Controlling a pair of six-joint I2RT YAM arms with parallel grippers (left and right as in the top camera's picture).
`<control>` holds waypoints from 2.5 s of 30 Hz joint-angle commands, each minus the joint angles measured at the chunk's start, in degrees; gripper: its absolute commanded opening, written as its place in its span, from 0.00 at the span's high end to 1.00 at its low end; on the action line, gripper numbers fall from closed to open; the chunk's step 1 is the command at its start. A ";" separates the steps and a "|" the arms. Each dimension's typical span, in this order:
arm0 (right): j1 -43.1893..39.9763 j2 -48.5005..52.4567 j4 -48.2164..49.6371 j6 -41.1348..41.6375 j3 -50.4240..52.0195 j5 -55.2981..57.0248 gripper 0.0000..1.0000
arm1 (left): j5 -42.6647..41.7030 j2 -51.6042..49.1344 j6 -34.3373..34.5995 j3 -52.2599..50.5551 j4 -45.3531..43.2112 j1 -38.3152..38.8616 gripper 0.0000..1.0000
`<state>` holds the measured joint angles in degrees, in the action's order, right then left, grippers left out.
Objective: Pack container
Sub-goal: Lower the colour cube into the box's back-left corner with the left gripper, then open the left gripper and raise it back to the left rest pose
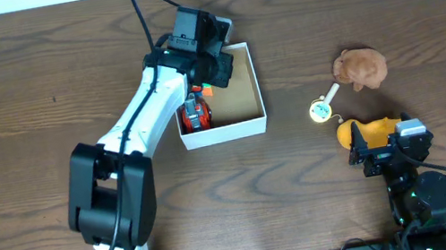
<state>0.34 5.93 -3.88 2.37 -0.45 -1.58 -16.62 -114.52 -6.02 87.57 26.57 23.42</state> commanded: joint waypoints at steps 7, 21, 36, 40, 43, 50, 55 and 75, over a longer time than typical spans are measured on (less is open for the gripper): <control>-0.48 -0.20 -0.20 0.37 0.13 -0.35 0.01 | 0.46 -3.58 -7.91 0.39 -0.13 -0.09 0.94; -0.48 -0.20 -0.20 0.37 0.13 -0.35 0.01 | 6.91 -5.22 -10.08 0.39 -0.13 -0.09 0.94; -0.48 -0.20 -0.20 0.37 0.13 -0.35 0.01 | 11.34 -5.33 -12.46 0.39 -0.11 -0.09 0.94; -0.48 -0.20 -0.20 0.37 0.13 -0.35 0.01 | 11.39 -5.33 -12.46 0.39 -0.07 -0.09 0.94; -0.48 -0.20 -0.20 0.37 0.13 -0.35 0.01 | 13.64 -5.33 -12.44 0.39 0.15 -0.09 0.94; -0.48 -0.20 -0.20 0.37 0.13 -0.35 0.01 | 17.35 -5.33 -12.63 0.39 2.56 -0.09 0.94; -0.48 -0.20 -0.20 0.37 0.13 -0.35 0.01 | 17.35 -5.33 -12.63 0.39 3.78 -0.09 0.94; -0.48 -0.20 -0.20 0.37 0.13 -0.35 0.01 | 27.85 -5.33 -8.87 0.42 -0.90 0.04 0.94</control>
<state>0.34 5.93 -3.88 2.37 -0.45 -1.58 9.69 -118.96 -16.62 87.57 26.15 23.46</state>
